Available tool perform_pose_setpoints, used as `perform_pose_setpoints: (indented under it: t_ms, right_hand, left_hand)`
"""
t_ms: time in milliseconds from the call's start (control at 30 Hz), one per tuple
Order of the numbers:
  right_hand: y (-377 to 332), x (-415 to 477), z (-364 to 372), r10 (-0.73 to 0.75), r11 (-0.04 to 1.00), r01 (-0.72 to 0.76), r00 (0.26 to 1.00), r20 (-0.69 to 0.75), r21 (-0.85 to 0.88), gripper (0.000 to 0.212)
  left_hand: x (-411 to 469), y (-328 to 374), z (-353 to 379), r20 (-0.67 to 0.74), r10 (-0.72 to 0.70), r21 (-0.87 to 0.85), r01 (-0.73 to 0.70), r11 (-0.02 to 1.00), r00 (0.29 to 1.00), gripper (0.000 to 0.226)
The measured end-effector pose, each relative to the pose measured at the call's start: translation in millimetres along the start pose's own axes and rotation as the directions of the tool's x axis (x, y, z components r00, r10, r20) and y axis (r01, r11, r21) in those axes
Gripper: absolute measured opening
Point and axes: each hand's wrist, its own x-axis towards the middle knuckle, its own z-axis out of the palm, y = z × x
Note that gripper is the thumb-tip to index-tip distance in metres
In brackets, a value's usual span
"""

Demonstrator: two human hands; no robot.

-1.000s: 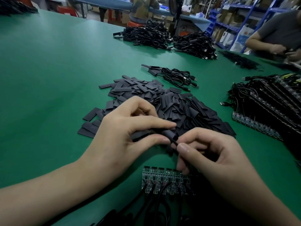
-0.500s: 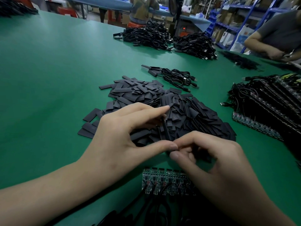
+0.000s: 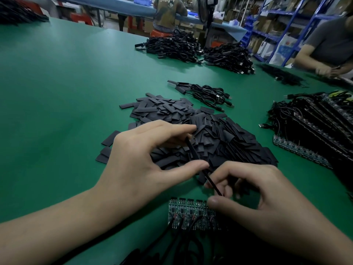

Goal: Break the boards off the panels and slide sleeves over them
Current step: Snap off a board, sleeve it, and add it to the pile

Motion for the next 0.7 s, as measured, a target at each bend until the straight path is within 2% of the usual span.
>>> perform_pose_setpoints:
  t_ms: [133, 200, 267, 300, 367, 400, 467, 567, 633, 700]
  right_hand:
    - [0.8, -0.9, -15.5, 0.044, 0.993, -0.032, 0.994, 0.103, -0.116, 0.029]
    - [-1.0, -2.4, -20.7, 0.066, 0.99, -0.053, 0.993, 0.097, -0.134, 0.03]
    - [-5.4, -2.7, -29.0, 0.082, 0.994, -0.076, 0.993, 0.082, -0.075, 0.032]
    - [-7.8, -1.3, -35.9, 0.104, 0.994, -0.106, 0.992, 0.074, 0.011, 0.033]
    - [-8.4, 6.1, -55.2, 0.157, 0.98, -0.16, 0.987, 0.033, 0.115, 0.035]
    - [-5.9, 13.6, -67.1, 0.169, 0.982, -0.167, 0.986, -0.012, 0.089, 0.034]
    - [3.4, 37.5, -88.3, 0.186, 0.982, -0.188, 0.976, -0.114, -0.007, 0.029]
    - [29.1, 90.7, -107.8, 0.192, 0.953, -0.234, 0.958, -0.216, -0.193, 0.011]
    - [48.4, 132.2, -110.4, 0.191, 0.926, -0.26, 0.948, -0.254, -0.274, 0.007]
    - [60.6, 172.7, -104.4, 0.176, 0.915, -0.26, 0.945, -0.275, -0.309, 0.011]
  left_hand:
    - [0.1, -3.4, -0.3, -0.042, -0.129, -0.112, 0.123, 0.986, 0.991, 0.053]
    - [-0.5, -4.6, 0.6, -0.033, -0.177, -0.166, 0.17, 0.971, 0.984, 0.056]
    - [-1.0, -5.6, 1.5, -0.012, -0.2, -0.171, 0.195, 0.966, 0.98, 0.057]
    - [-1.0, -6.2, 1.8, 0.001, -0.209, -0.155, 0.207, 0.966, 0.978, 0.058]
    - [-0.7, -7.4, 2.2, 0.03, -0.207, -0.07, 0.209, 0.975, 0.978, 0.056]
    - [-0.4, -7.7, 2.2, 0.057, -0.194, -0.003, 0.194, 0.981, 0.979, 0.053]
    - [1.0, -7.0, 1.9, 0.156, -0.179, 0.116, 0.161, 0.98, 0.972, 0.046]
    - [5.1, -0.2, -0.5, 0.298, -0.256, 0.205, 0.2, 0.958, 0.919, 0.04]
    - [6.9, 5.5, -3.4, 0.35, -0.305, 0.295, 0.205, 0.933, 0.886, 0.044]
    - [7.8, 10.4, -6.1, 0.413, -0.333, 0.414, 0.151, 0.898, 0.847, 0.056]
